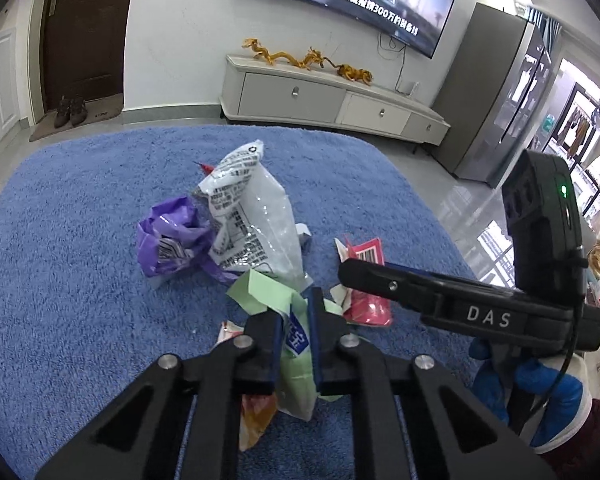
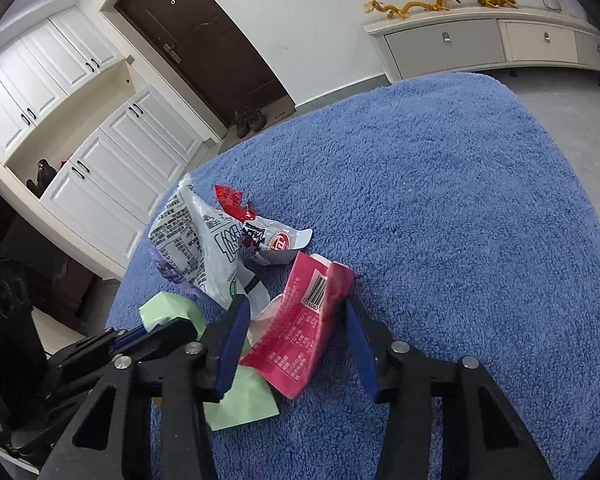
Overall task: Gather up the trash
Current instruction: 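Grasp the green and orange wrappers with the left tool while the right grasps the pink wrapper, then carry both wrappers to the black bin and open both tools over it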
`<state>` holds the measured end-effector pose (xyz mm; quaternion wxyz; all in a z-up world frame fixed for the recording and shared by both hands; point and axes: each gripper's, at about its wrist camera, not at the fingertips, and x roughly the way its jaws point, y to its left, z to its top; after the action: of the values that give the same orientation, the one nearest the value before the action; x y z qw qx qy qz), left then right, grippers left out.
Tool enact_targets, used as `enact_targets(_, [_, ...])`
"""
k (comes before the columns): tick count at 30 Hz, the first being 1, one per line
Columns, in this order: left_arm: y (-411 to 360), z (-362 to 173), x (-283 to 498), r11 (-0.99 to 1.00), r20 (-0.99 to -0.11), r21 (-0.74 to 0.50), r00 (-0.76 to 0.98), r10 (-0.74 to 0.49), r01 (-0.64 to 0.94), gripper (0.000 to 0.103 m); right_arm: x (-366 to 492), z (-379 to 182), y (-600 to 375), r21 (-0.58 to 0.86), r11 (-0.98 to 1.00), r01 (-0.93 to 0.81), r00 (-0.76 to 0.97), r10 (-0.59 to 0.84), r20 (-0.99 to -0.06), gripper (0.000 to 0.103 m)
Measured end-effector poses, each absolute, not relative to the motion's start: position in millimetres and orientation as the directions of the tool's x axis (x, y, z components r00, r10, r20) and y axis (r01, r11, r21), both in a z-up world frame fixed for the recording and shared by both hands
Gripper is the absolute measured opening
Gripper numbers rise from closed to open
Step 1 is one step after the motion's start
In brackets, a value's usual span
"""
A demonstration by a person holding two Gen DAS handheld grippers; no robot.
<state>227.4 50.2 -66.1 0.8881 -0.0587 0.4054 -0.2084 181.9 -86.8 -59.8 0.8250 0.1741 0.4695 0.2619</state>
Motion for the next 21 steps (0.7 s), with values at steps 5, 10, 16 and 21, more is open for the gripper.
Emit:
enact_targets(5, [52.9,-56.5,209.6,0.894,-0.664,-0.309,0.599,-0.447,0.325,0.008,167.8,-53.7,-101.5,0.541,0.801,-0.256,0.441,0.595,-0.672,0.019])
enact_targets(10, [52.0,-35.9,181.3,0.887,-0.631,-0.314,0.623,-0.462,0.339,0.006,139.8,-32.6,-113.3,0.538,0.799,-0.269,0.48,0.595,-0.644,0.018])
enact_targets(16, [59.0,2.6,137.9,0.889,-0.576,-0.295,0.678,-0.457,0.349,0.005,97.2,10.3,-137.0,0.524,0.803,-0.283,0.563,0.581,-0.588,0.018])
enact_targets(21, [64.4,36.5,103.6,0.891,-0.517,-0.287,0.726,-0.453,0.351,0.005,51.2,48.0,-158.7,0.498,0.815,-0.298,0.638,0.558,-0.531,0.018])
